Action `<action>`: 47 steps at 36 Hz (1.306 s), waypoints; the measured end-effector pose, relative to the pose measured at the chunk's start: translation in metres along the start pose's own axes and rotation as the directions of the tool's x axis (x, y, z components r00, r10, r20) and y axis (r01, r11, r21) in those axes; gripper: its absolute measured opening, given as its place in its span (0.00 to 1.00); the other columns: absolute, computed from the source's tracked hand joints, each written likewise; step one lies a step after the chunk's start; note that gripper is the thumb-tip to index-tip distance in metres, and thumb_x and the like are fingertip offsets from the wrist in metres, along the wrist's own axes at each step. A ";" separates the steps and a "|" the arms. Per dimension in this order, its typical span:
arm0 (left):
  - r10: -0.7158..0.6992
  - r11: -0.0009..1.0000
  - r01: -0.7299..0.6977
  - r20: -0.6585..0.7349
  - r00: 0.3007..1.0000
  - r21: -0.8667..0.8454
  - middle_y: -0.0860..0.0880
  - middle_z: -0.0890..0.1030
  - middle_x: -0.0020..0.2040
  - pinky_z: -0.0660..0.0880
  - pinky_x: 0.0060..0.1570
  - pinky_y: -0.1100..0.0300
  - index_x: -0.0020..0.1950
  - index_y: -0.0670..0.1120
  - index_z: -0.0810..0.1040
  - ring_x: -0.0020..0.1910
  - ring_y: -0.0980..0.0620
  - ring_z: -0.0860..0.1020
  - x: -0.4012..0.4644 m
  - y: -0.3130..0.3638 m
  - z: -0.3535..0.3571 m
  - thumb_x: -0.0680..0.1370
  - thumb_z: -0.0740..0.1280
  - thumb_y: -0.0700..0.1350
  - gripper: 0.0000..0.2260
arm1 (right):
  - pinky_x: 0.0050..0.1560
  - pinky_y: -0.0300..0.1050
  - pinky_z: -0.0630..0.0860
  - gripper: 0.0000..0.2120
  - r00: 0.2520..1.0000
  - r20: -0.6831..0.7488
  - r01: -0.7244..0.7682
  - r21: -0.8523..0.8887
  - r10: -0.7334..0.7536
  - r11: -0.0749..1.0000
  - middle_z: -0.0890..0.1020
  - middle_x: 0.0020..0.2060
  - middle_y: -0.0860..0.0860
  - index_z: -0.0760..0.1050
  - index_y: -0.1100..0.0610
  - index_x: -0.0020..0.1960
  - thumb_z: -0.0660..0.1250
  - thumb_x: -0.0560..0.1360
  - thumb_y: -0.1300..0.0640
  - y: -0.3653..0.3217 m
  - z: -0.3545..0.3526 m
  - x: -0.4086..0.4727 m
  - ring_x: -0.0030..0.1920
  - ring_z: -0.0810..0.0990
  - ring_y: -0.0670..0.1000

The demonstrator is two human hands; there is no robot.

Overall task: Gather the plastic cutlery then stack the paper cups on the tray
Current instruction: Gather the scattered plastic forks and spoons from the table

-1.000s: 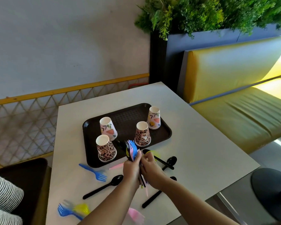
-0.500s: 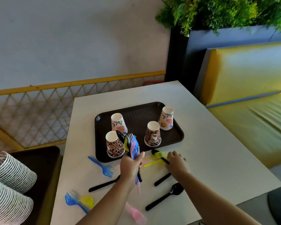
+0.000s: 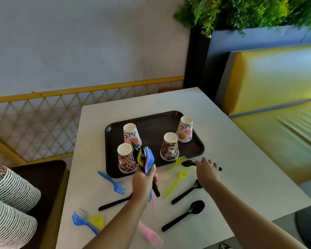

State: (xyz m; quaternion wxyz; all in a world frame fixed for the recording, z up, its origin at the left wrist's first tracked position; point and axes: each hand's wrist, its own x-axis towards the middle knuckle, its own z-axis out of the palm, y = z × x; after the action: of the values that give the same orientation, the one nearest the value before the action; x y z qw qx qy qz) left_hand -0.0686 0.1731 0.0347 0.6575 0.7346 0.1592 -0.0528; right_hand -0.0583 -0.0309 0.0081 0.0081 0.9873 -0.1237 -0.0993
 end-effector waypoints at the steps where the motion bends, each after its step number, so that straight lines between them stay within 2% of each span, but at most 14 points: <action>1: 0.010 1.000 -0.010 0.000 1.000 0.001 0.45 0.76 0.29 0.78 0.39 0.45 0.43 0.43 0.74 0.27 0.46 0.75 0.000 0.000 0.001 0.77 0.67 0.45 0.07 | 0.65 0.48 0.63 0.20 1.000 0.006 -0.022 -0.001 0.022 1.000 0.69 0.63 0.55 0.67 0.55 0.68 0.55 0.77 0.64 0.002 -0.002 -0.002 0.65 0.68 0.57; 5: 0.052 0.997 -0.052 0.006 0.999 0.049 0.42 0.81 0.45 0.76 0.55 0.50 0.55 0.42 0.77 0.48 0.43 0.80 0.000 0.002 0.003 0.76 0.68 0.47 0.12 | 0.65 0.50 0.63 0.19 0.991 0.054 -0.123 0.040 0.121 0.992 0.68 0.63 0.56 0.67 0.56 0.67 0.55 0.77 0.65 0.013 -0.005 -0.010 0.65 0.67 0.58; 11: 0.013 1.000 -0.012 0.144 0.990 -0.008 0.48 0.73 0.28 0.72 0.23 0.63 0.49 0.43 0.73 0.18 0.56 0.71 -0.001 0.000 0.007 0.76 0.69 0.43 0.07 | 0.60 0.51 0.68 0.15 0.958 0.140 -0.276 0.218 0.250 0.936 0.69 0.62 0.58 0.68 0.61 0.63 0.56 0.77 0.65 0.023 -0.006 -0.023 0.62 0.70 0.59; 15: 0.006 1.000 -0.004 0.194 0.981 -0.009 0.46 0.72 0.28 0.70 0.21 0.64 0.50 0.42 0.73 0.18 0.55 0.70 -0.001 -0.002 0.008 0.75 0.70 0.42 0.08 | 0.45 0.45 0.70 0.14 0.953 0.218 -0.284 0.387 0.212 0.877 0.77 0.44 0.57 0.72 0.64 0.45 0.58 0.80 0.53 0.014 -0.007 -0.032 0.52 0.76 0.58; 17: 0.008 1.000 -0.006 0.217 0.976 -0.011 0.47 0.71 0.28 0.67 0.20 0.64 0.53 0.44 0.73 0.19 0.54 0.68 -0.002 -0.002 0.008 0.75 0.70 0.43 0.10 | 0.33 0.44 0.64 0.23 0.947 0.242 -0.294 0.386 0.211 0.875 0.68 0.29 0.52 0.63 0.59 0.30 0.59 0.78 0.46 0.006 -0.003 -0.035 0.42 0.73 0.54; 19: 0.028 1.000 -0.030 0.232 0.972 0.007 0.48 0.70 0.28 0.66 0.20 0.65 0.55 0.45 0.73 0.19 0.56 0.66 -0.002 -0.003 0.007 0.75 0.70 0.43 0.11 | 0.29 0.44 0.61 0.26 0.946 0.248 -0.299 0.406 0.210 0.864 0.66 0.27 0.51 0.60 0.57 0.28 0.61 0.76 0.42 -0.002 0.006 -0.036 0.39 0.71 0.53; 22: 0.036 0.999 -0.040 0.259 0.965 0.010 0.49 0.69 0.27 0.65 0.20 0.65 0.56 0.42 0.73 0.18 0.58 0.64 -0.003 -0.003 0.004 0.75 0.69 0.42 0.12 | 0.33 0.41 0.63 0.26 0.935 0.282 -0.314 0.379 0.214 0.871 0.73 0.35 0.53 0.63 0.58 0.31 0.60 0.75 0.38 -0.015 0.012 -0.037 0.44 0.75 0.55; 24: 0.048 0.999 -0.051 0.268 0.962 0.005 0.49 0.69 0.26 0.64 0.20 0.65 0.55 0.41 0.73 0.18 0.58 0.63 -0.003 -0.004 0.000 0.75 0.69 0.41 0.11 | 0.37 0.41 0.66 0.23 0.926 0.287 -0.348 0.402 0.245 0.847 0.78 0.44 0.55 0.73 0.62 0.43 0.63 0.74 0.40 -0.021 0.013 -0.037 0.50 0.78 0.56; 27: 0.072 0.996 -0.084 0.274 0.959 0.033 0.50 0.68 0.25 0.64 0.20 0.65 0.51 0.41 0.73 0.18 0.58 0.63 -0.004 -0.005 -0.005 0.75 0.69 0.41 0.08 | 0.45 0.45 0.72 0.20 0.917 0.266 -0.390 0.442 0.297 0.808 0.78 0.54 0.58 0.72 0.63 0.57 0.66 0.75 0.48 -0.023 0.013 -0.033 0.55 0.78 0.58; 33: 0.069 0.990 -0.100 0.273 0.959 0.102 0.52 0.68 0.21 0.63 0.21 0.65 0.38 0.41 0.72 0.17 0.57 0.63 0.001 -0.010 -0.019 0.75 0.70 0.43 0.10 | 0.44 0.45 0.73 0.06 0.877 0.308 -0.480 0.530 0.368 0.700 0.76 0.49 0.60 0.70 0.63 0.41 0.63 0.75 0.62 -0.025 0.005 -0.021 0.49 0.77 0.58; 35: 0.049 0.989 -0.086 0.278 0.959 0.122 0.52 0.69 0.21 0.64 0.21 0.64 0.36 0.41 0.71 0.17 0.57 0.64 0.002 -0.011 -0.022 0.74 0.70 0.44 0.12 | 0.38 0.43 0.72 0.08 0.865 0.288 -0.496 0.617 0.412 0.610 0.76 0.47 0.60 0.73 0.68 0.50 0.61 0.75 0.63 -0.025 0.007 -0.018 0.48 0.77 0.59; 39: 0.019 0.989 -0.060 0.293 0.956 0.131 0.51 0.70 0.22 0.64 0.22 0.64 0.35 0.41 0.70 0.17 0.57 0.64 0.001 -0.014 -0.024 0.75 0.70 0.44 0.13 | 0.47 0.55 0.78 0.12 0.828 0.248 -0.489 0.759 0.503 0.431 0.79 0.49 0.64 0.70 0.65 0.54 0.57 0.73 0.62 -0.019 0.015 -0.019 0.47 0.81 0.64; 44: -0.004 0.991 -0.037 0.301 0.954 0.130 0.50 0.72 0.23 0.64 0.23 0.65 0.33 0.43 0.71 0.17 0.58 0.65 -0.001 -0.019 -0.021 0.75 0.70 0.44 0.13 | 0.41 0.43 0.65 0.12 0.849 0.220 -0.497 0.639 0.480 0.587 0.77 0.50 0.61 0.70 0.65 0.56 0.59 0.76 0.59 -0.016 0.007 -0.054 0.50 0.75 0.60; 47: -0.003 0.992 -0.038 0.315 0.949 0.123 0.49 0.73 0.25 0.64 0.22 0.65 0.33 0.43 0.72 0.17 0.57 0.65 -0.002 -0.020 -0.018 0.75 0.70 0.43 0.12 | 0.40 0.41 0.64 0.13 0.878 0.276 -0.478 0.479 0.390 0.736 0.73 0.35 0.53 0.70 0.62 0.46 0.61 0.78 0.51 -0.015 0.020 -0.071 0.43 0.71 0.54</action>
State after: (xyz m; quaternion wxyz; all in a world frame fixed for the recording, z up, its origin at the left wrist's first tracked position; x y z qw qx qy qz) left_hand -0.0793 0.1924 0.0192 0.6266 0.7586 0.0422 -0.1736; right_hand -0.1263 0.0009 0.0016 -0.2534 0.8822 -0.3738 -0.1336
